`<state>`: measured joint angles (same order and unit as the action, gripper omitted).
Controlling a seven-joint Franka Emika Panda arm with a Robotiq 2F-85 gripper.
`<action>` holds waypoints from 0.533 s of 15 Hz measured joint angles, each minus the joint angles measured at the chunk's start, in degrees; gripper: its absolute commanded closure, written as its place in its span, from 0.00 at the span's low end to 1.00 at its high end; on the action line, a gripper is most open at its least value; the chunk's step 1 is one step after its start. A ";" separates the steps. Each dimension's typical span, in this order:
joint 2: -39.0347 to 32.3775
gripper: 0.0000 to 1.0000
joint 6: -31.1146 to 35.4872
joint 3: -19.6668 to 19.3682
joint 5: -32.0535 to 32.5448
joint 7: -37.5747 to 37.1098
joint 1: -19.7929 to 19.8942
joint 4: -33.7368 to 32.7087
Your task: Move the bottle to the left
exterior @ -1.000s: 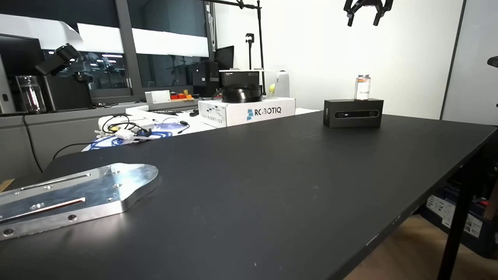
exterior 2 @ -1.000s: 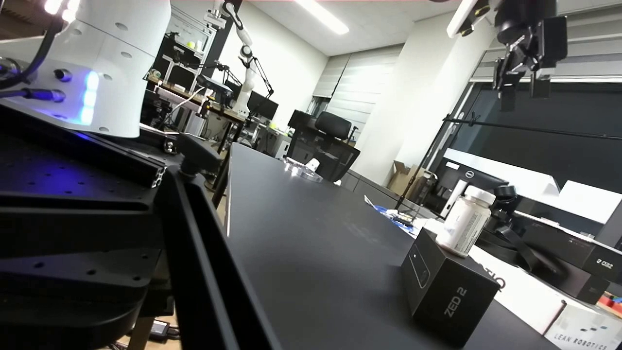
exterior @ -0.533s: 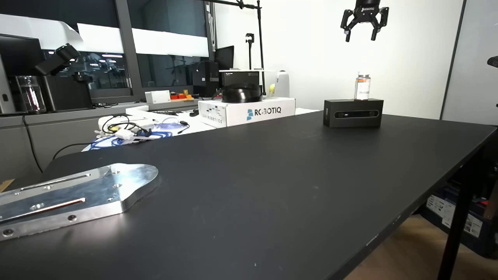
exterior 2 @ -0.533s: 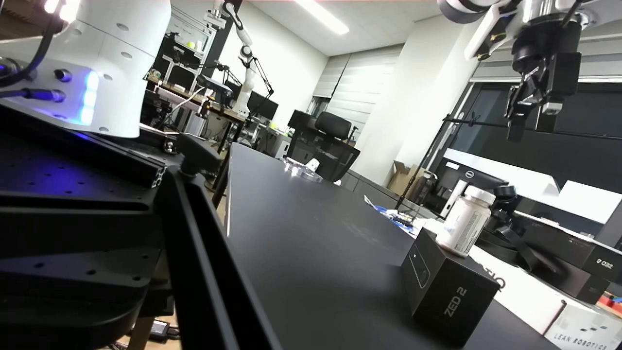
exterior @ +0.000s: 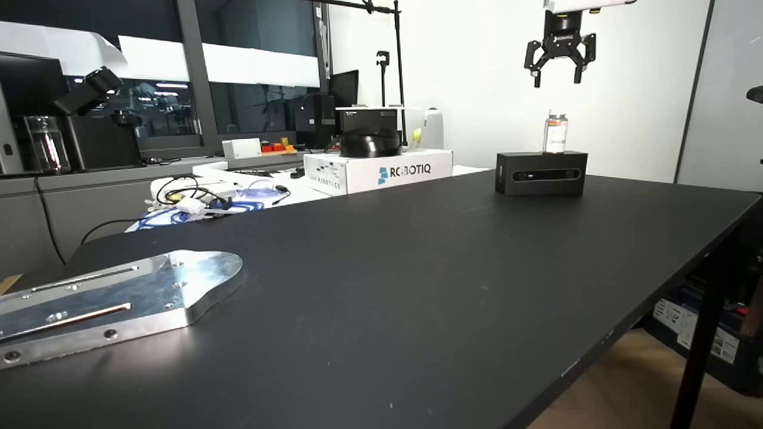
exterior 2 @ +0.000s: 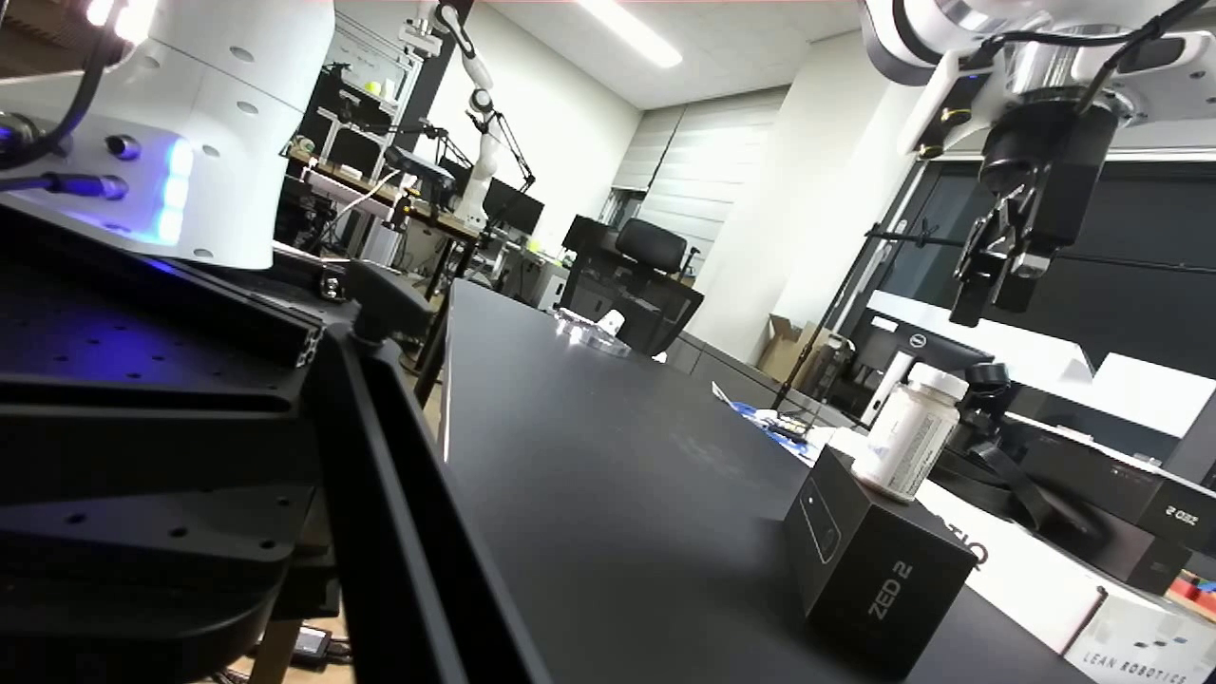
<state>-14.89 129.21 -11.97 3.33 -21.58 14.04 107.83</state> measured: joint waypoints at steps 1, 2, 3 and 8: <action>-0.28 0.00 -0.56 -0.23 0.00 0.00 -0.04 0.00; -0.53 0.00 -0.81 -0.44 0.00 0.03 -0.06 0.01; -0.76 0.00 -0.73 -0.60 -0.07 0.14 -0.05 0.03; -1.90 0.00 0.69 -0.82 -2.31 1.68 -0.03 0.29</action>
<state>-16.79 129.89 -12.79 1.03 -19.90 14.01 108.12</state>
